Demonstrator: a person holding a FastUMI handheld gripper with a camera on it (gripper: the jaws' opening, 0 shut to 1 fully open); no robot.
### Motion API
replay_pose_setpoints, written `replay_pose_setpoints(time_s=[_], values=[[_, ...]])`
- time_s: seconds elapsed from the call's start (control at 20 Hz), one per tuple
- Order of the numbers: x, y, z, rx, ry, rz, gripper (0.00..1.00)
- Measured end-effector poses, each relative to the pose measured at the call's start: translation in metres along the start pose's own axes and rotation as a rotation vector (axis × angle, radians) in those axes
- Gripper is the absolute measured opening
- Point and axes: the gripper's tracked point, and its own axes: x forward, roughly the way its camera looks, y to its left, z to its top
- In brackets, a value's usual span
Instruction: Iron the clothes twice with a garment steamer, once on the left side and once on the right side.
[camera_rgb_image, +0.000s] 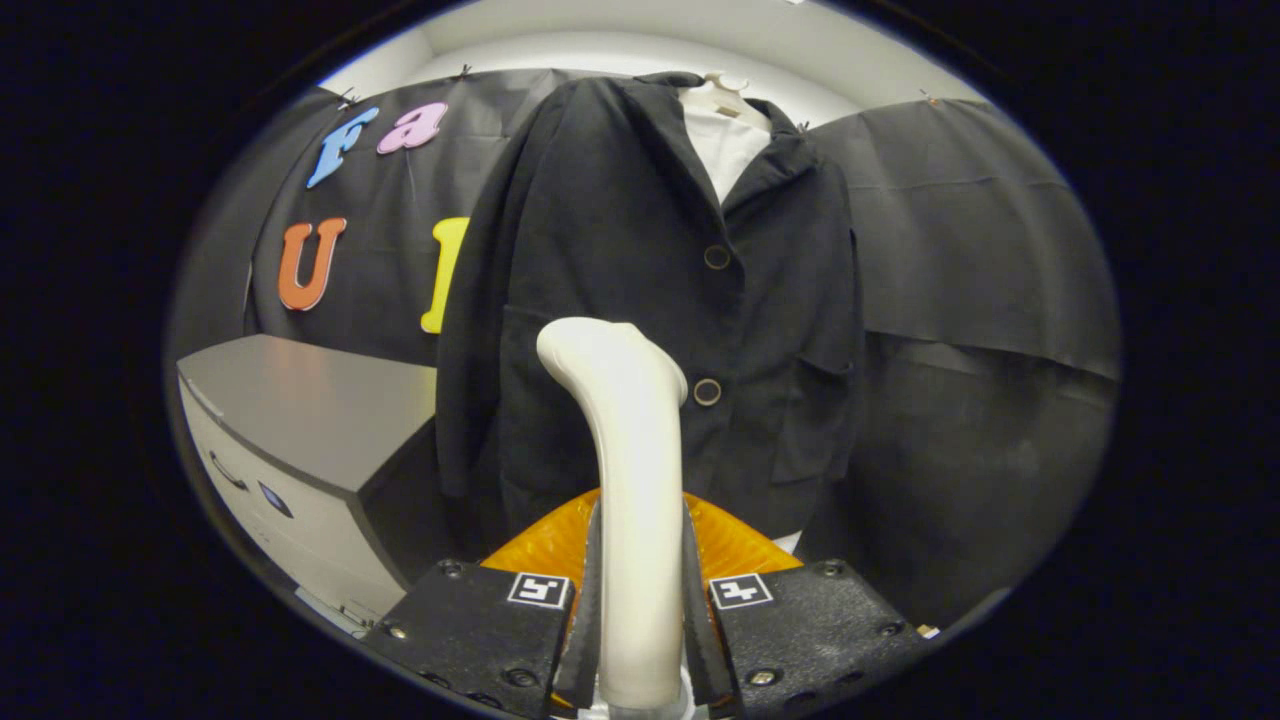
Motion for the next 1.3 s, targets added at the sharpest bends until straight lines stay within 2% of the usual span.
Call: replay_pose_setpoints(time_s=[0.95, 1.15, 1.3], values=[[0.008, 0.012, -0.121, -0.042, 0.228, -0.030, 0.38], [0.007, 0.017, -0.136, -0.062, 0.245, -0.040, 0.38], [0.003, 0.016, -0.131, -0.044, 0.232, -0.060, 0.38]])
